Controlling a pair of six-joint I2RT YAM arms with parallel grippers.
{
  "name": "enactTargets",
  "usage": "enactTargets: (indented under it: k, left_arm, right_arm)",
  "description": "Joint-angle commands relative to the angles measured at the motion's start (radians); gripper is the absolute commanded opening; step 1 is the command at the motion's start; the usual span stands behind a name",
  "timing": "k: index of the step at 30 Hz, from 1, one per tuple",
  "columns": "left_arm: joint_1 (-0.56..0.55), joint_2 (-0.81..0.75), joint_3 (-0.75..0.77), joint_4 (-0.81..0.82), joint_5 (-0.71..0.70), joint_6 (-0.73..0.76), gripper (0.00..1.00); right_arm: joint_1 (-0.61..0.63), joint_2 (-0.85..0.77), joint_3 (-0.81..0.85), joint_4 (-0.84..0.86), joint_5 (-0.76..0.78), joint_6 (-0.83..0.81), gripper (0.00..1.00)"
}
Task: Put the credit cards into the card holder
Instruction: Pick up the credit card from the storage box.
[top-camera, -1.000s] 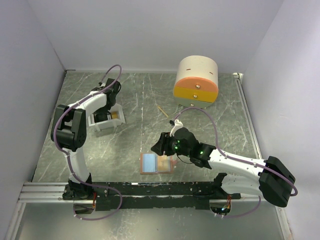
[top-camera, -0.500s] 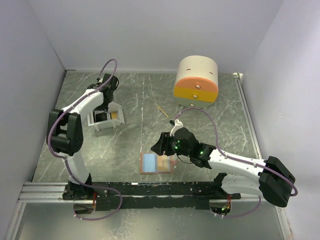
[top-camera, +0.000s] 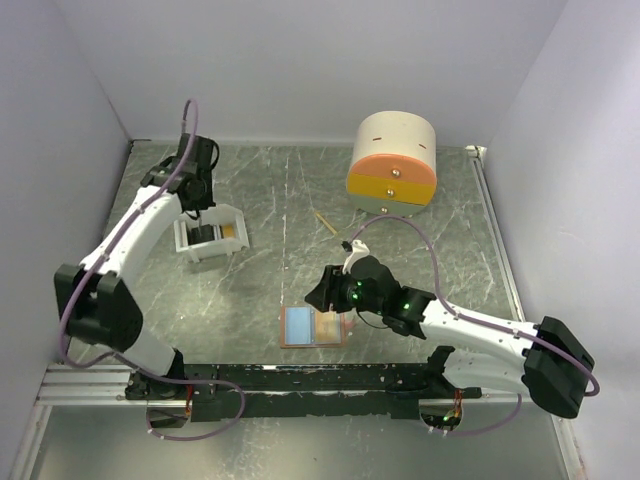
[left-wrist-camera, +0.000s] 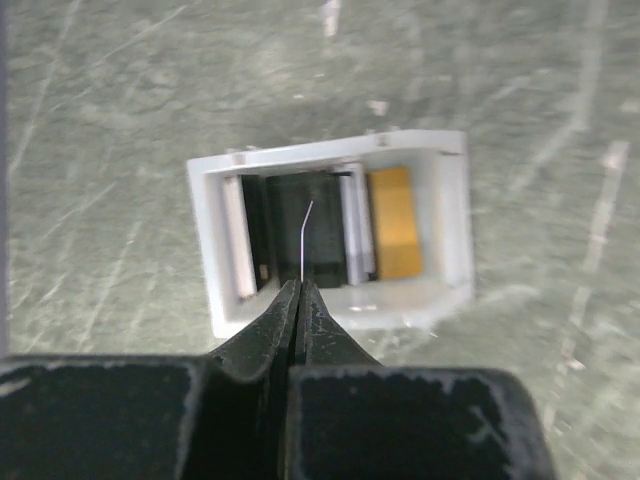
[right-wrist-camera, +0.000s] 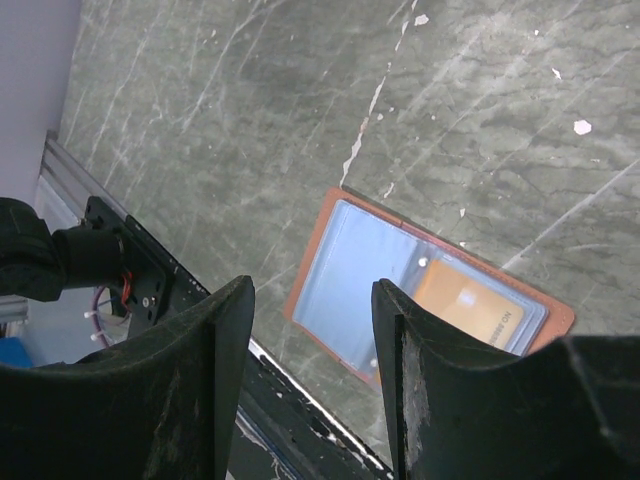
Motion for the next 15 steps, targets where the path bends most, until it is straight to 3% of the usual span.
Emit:
enactTargets:
  k: [1,7,11,15]
  left_arm:
    - [0.010,-0.122,-0.045,0.019,0.250,-0.023,0.07]
    - [0.010,-0.259,-0.180,0.083,0.542,-0.096,0.07]
    - [0.010,-0.360,-0.349,0.202,0.834,-0.193,0.07]
    - [0.009,-0.436,-0.488,0.299,0.983,-0.288,0.07]
  right_arm:
    - [0.002,-0.026,-0.013,-0.044,0.022,0.007,0.51]
    - [0.003,-0.056,-0.010,-0.110,0.039,0.030,0.51]
    - [0.002,-0.039,0.001,-0.185,0.068,0.028,0.50]
    - [0.003,-0.022,0.000,-0.234,0.094,0.019,0.48]
